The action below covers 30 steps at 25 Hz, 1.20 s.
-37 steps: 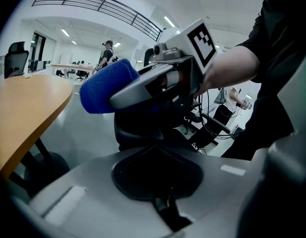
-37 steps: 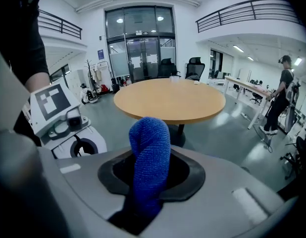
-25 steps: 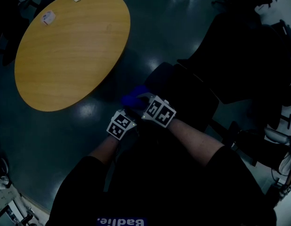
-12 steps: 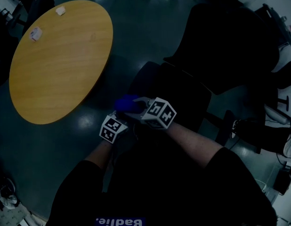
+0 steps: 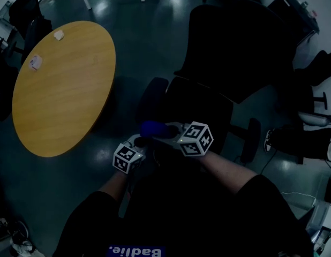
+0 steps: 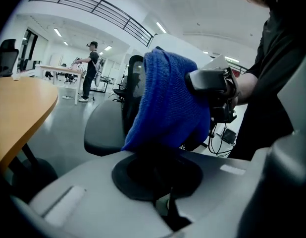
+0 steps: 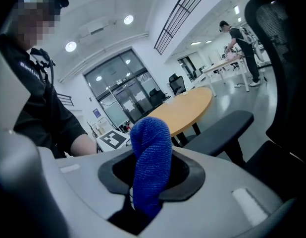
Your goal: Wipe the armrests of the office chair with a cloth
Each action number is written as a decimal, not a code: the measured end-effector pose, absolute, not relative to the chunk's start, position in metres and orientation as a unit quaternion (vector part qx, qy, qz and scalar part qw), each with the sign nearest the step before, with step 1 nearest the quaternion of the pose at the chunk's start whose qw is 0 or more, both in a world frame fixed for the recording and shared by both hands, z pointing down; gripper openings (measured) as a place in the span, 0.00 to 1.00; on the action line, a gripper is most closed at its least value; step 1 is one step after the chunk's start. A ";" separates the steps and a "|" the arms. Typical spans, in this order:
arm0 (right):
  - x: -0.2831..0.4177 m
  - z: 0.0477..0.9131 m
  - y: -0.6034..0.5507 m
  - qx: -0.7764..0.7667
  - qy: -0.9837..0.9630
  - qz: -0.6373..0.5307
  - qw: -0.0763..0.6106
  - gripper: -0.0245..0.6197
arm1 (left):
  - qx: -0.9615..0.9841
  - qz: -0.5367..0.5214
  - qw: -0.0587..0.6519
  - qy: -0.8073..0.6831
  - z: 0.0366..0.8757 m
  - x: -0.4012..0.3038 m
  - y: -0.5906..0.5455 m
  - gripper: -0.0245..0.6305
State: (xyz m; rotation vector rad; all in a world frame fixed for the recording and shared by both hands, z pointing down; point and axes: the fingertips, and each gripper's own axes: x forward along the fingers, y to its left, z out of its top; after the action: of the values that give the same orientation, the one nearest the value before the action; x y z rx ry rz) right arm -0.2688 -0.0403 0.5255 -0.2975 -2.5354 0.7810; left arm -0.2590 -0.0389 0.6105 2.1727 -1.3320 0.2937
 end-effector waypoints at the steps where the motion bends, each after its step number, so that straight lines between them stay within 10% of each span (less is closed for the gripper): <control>1: -0.261 0.522 -0.042 -0.102 -0.924 0.292 0.226 0.21 | 0.813 0.106 0.284 -0.497 0.608 -0.256 -0.040 0.07; 30: 0.026 0.467 0.017 0.026 -0.939 0.342 0.031 0.21 | 0.835 0.058 0.246 -0.488 0.488 -0.013 0.055 0.07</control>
State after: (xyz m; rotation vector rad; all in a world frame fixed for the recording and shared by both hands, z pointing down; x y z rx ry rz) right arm 0.0262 0.0168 0.4667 0.0812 -2.8922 1.0522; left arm -0.0132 0.0548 0.4877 2.2791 -1.3319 0.1589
